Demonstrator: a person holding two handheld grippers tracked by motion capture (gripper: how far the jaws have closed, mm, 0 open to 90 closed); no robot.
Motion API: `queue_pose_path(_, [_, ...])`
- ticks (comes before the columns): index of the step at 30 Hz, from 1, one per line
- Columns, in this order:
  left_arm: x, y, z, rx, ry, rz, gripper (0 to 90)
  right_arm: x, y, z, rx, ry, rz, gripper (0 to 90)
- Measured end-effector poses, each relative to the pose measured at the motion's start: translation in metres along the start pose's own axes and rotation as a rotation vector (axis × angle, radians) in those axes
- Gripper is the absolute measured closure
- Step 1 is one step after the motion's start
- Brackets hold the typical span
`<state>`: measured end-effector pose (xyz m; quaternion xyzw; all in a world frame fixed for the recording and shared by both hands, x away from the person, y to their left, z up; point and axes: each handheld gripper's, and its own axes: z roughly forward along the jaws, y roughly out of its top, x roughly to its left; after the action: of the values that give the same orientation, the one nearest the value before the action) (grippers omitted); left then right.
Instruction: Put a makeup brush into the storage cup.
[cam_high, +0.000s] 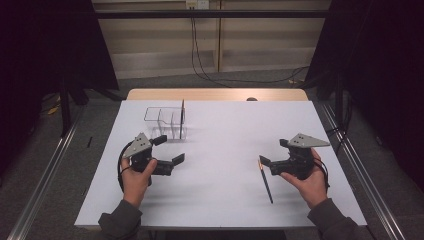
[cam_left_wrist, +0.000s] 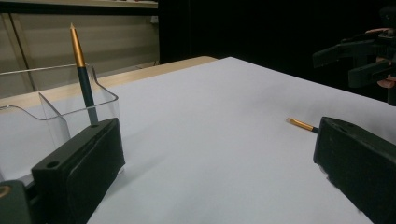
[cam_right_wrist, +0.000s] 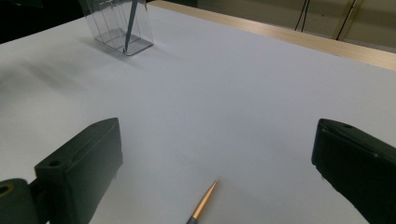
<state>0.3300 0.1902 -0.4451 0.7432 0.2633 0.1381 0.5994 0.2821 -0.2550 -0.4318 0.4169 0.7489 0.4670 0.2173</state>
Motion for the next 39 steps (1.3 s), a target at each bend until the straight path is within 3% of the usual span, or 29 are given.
queue_pose_path(2, [-0.002,-0.001,0.001,-0.015,0.025,-0.01,1.3,0.0,0.001,0.0,0.017,-0.002,-0.002,1.5])
queue_pose_path(4, [0.0,0.0,-0.001,-0.002,0.01,0.003,1.3,0.0,0.001,0.001,0.035,-0.008,0.007,1.5])
queue_pose_path(7, [-0.001,0.0,0.0,-0.013,0.031,0.0,1.3,-0.001,0.002,0.001,0.076,-0.009,0.018,1.5])
queue_pose_path(11, [-0.001,0.001,0.0,-0.007,0.003,-0.004,1.3,0.0,0.002,0.003,0.134,-0.018,0.025,1.6])
queue_pose_path(13, [-0.002,0.001,0.001,-0.01,0.026,0.004,1.3,0.001,0.002,0.003,0.153,-0.019,0.021,2.0])
queue_pose_path(17, [-0.002,0.001,0.002,-0.011,0.02,-0.009,1.3,0.001,0.002,0.004,0.204,-0.026,0.028,2.1])
queue_pose_path(18, [-0.001,0.001,0.002,-0.004,0.002,-0.003,1.3,0.001,0.002,0.004,0.211,-0.033,0.028,2.1])
queue_pose_path(19, [-0.002,0.0,0.003,-0.01,0.02,-0.008,1.3,0.0,0.002,0.004,0.219,-0.03,0.032,2.1])
queue_pose_path(22, [-0.002,0.0,0.004,-0.007,0.015,-0.013,1.3,0.0,0.002,0.004,0.251,-0.031,0.03,2.1])
queue_pose_path(28, [-0.001,0.0,0.006,0.007,-0.004,-0.001,1.3,-0.001,0.003,0.006,0.314,-0.037,0.027,3.0])
queue_pose_path(34, [-0.001,0.001,0.004,-0.003,0.022,-0.003,1.3,0.0,0.0,0.008,0.372,-0.039,0.028,4.5])
queue_pose_path(36, [0.0,0.001,0.003,0.0,0.003,-0.004,1.3,0.0,0.0,0.009,0.387,-0.035,0.021,6.2])
queue_pose_path(39, [-0.001,0.001,0.004,-0.011,0.028,-0.011,1.3,0.002,0.001,0.01,0.426,-0.037,0.029,6.4])
